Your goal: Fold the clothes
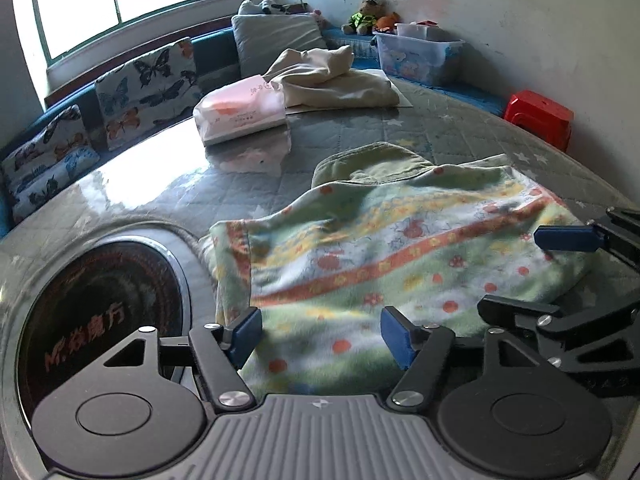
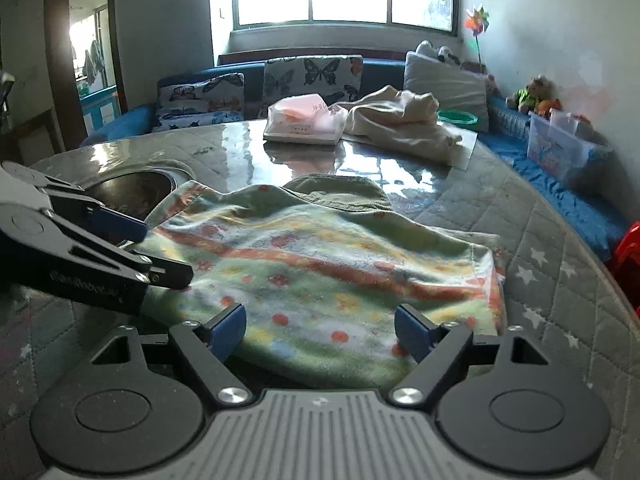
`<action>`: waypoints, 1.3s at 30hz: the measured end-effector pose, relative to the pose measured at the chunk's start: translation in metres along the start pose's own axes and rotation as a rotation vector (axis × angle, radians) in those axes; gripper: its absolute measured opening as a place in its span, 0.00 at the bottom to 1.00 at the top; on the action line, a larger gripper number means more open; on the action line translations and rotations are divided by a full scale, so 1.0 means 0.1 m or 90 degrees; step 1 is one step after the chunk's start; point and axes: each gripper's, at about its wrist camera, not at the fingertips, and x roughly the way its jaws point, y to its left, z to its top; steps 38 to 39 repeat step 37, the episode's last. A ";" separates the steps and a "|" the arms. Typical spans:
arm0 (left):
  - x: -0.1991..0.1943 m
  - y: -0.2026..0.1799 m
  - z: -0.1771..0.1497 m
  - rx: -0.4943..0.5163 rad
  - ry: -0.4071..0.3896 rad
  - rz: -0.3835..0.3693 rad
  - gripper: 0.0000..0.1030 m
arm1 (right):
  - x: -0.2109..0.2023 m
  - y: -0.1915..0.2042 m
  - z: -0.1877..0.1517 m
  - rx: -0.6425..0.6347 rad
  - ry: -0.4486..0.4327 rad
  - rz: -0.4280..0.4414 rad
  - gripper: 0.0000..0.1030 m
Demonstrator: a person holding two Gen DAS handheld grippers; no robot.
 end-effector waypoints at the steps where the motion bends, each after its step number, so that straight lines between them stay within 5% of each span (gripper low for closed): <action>1: -0.02 0.00 -0.01 -0.002 0.002 0.001 0.77 | -0.01 0.01 -0.01 0.000 -0.001 -0.001 0.82; 14: -0.27 -0.03 -0.18 -0.030 0.014 0.014 1.00 | -0.29 0.04 -0.09 -0.003 -0.020 -0.032 1.00; 39: -0.58 -0.24 -0.65 -0.038 0.029 0.018 1.00 | -0.72 -0.04 -0.51 0.077 -0.024 -0.087 1.00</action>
